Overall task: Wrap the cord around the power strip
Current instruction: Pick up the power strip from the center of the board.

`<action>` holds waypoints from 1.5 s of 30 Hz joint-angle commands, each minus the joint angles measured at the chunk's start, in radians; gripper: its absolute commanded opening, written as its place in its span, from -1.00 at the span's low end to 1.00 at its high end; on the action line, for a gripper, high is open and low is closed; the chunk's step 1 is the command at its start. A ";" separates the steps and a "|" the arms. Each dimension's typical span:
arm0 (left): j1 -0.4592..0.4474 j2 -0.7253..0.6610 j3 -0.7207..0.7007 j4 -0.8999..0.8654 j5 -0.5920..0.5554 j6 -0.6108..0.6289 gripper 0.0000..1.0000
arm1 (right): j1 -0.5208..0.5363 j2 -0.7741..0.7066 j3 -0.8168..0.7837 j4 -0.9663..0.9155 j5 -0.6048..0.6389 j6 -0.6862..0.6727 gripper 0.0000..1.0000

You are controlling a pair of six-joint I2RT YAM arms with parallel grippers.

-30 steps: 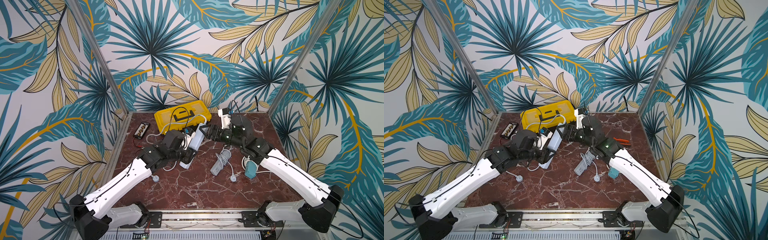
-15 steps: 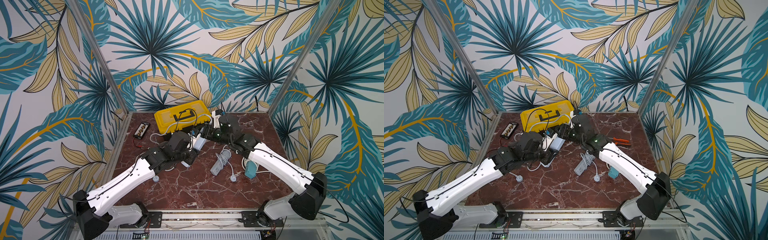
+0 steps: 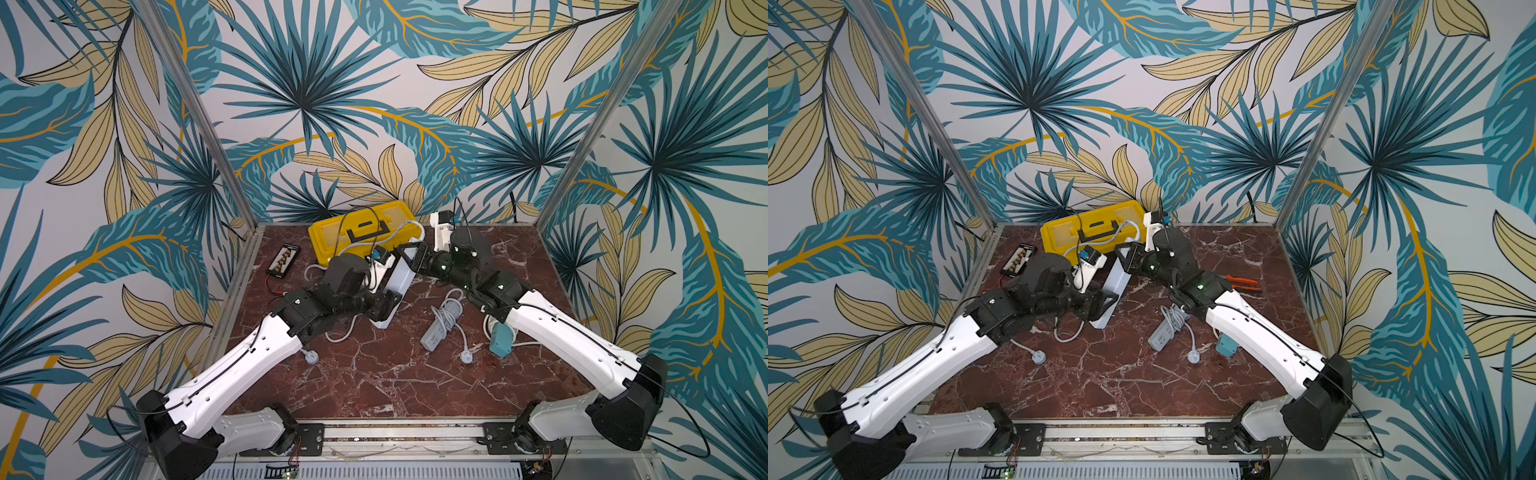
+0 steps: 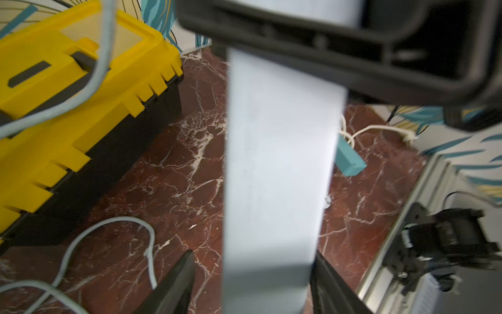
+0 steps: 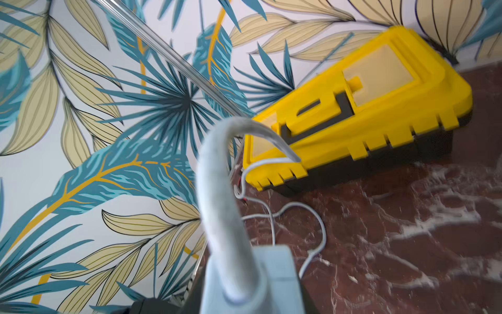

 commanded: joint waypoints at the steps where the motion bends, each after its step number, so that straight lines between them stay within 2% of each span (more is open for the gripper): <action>1: 0.141 -0.045 -0.026 0.061 0.373 -0.133 0.35 | -0.005 -0.072 -0.029 0.194 -0.119 -0.082 -0.57; 3: 0.180 -0.030 -0.024 0.080 0.504 -0.166 0.35 | -0.005 -0.090 -0.069 0.301 -0.189 -0.060 -0.59; 7: 0.211 -0.013 -0.031 0.157 0.623 -0.214 0.35 | -0.006 -0.119 -0.130 0.479 -0.279 0.001 -0.61; 12: 0.227 -0.011 -0.113 0.470 0.777 -0.413 0.30 | -0.005 -0.138 -0.156 0.561 -0.297 0.039 -0.60; 19: 0.161 -0.012 -0.114 0.488 0.862 -0.328 0.15 | -0.016 -0.135 -0.163 0.664 -0.324 0.112 -0.59; 24: 0.157 -0.042 -0.128 0.487 0.835 -0.258 -0.05 | -0.026 -0.142 -0.165 0.700 -0.332 0.150 -0.55; 28: 0.156 -0.049 -0.114 0.487 0.834 -0.223 -0.38 | -0.031 -0.136 -0.173 0.727 -0.328 0.182 -0.41; 30: 0.156 -0.042 -0.100 0.487 0.843 -0.213 -0.51 | -0.031 -0.135 -0.176 0.716 -0.321 0.179 -0.22; 32: 0.162 -0.038 -0.088 0.486 0.831 -0.217 -0.63 | -0.035 -0.150 -0.185 0.684 -0.301 0.152 0.12; 35: 0.191 -0.032 -0.061 0.488 0.802 -0.248 -0.81 | -0.065 -0.209 -0.235 0.612 -0.249 0.085 0.34; 40: 0.190 -0.020 -0.016 0.486 0.743 -0.290 -0.85 | -0.216 -0.273 -0.405 0.583 -0.175 0.063 0.42; 42: 0.154 0.002 0.010 0.486 0.731 -0.302 -0.85 | -0.235 -0.229 -0.448 0.590 -0.128 0.011 0.42; 45: 0.078 0.051 0.062 0.487 0.703 -0.319 -0.85 | -0.217 -0.114 -0.430 0.646 -0.127 -0.089 0.41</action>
